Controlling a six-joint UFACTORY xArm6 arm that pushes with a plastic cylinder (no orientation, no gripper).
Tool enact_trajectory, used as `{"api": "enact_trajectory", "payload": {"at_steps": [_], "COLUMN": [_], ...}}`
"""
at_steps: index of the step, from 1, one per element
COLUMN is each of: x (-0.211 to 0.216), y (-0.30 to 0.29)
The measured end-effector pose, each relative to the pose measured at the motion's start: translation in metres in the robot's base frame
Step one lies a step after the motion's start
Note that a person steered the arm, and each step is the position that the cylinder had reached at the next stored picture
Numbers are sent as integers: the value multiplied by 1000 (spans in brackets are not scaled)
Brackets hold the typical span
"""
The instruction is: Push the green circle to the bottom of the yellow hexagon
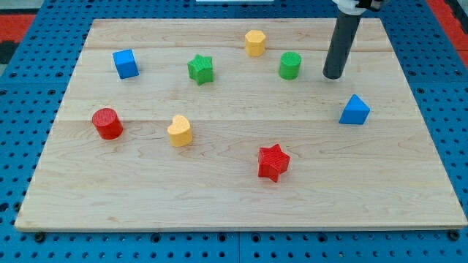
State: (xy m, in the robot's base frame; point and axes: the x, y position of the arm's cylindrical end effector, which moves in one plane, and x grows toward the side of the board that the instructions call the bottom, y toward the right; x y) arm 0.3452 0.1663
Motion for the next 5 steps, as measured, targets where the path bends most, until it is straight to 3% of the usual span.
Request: {"api": "enact_trajectory", "payload": {"at_steps": [5], "x": [-14], "y": [-66]}}
